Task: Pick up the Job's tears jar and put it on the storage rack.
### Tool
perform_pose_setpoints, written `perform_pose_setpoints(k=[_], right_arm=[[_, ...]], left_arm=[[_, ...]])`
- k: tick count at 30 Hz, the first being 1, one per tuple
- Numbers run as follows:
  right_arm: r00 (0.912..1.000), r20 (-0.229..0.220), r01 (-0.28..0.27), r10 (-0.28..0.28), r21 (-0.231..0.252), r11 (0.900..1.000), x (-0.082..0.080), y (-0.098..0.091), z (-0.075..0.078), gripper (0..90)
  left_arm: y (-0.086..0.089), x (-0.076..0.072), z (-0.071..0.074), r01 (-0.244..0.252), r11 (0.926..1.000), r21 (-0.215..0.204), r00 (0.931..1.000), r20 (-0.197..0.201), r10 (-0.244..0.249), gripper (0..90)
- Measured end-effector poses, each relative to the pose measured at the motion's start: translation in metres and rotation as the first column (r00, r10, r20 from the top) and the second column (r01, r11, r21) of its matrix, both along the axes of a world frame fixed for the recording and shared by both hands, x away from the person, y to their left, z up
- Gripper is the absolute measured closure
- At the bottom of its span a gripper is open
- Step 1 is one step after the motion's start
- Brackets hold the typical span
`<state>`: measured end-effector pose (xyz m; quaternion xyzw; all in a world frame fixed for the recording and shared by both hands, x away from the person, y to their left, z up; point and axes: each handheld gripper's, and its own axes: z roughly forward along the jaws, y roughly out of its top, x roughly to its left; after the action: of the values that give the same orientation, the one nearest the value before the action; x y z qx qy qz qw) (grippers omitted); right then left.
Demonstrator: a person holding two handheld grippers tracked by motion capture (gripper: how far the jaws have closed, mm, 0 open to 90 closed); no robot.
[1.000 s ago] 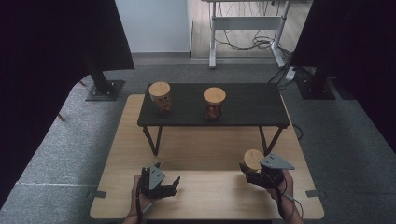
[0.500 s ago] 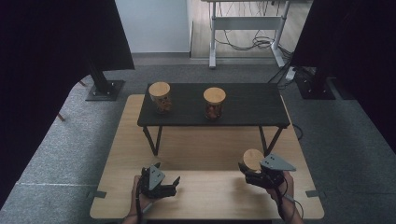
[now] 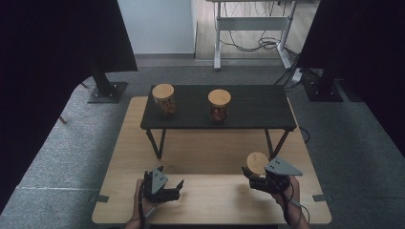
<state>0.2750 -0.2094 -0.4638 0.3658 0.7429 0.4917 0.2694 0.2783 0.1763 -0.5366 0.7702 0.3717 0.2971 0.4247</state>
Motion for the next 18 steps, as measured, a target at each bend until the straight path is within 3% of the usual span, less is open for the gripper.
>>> perform_pose_setpoints(k=[8, 18], right_arm=[[0.9994, 0.025, -0.023, 0.023, 0.008, 0.9997, -0.0043, 0.0006, 0.0094, 24.3], [0.9988, 0.024, -0.042, 0.042, 0.006, 0.9991, -0.0072, 0.0077, 0.0106, 24.3]], left_arm=[[0.0000, 0.0002, 0.0000, 0.000, 1.0000, 0.002, 1.0000, 0.000, 0.000, 6.5], [0.0004, -0.0003, 0.0011, -0.002, 1.0000, 0.000, 1.0000, 0.004, 0.002, 6.5]])
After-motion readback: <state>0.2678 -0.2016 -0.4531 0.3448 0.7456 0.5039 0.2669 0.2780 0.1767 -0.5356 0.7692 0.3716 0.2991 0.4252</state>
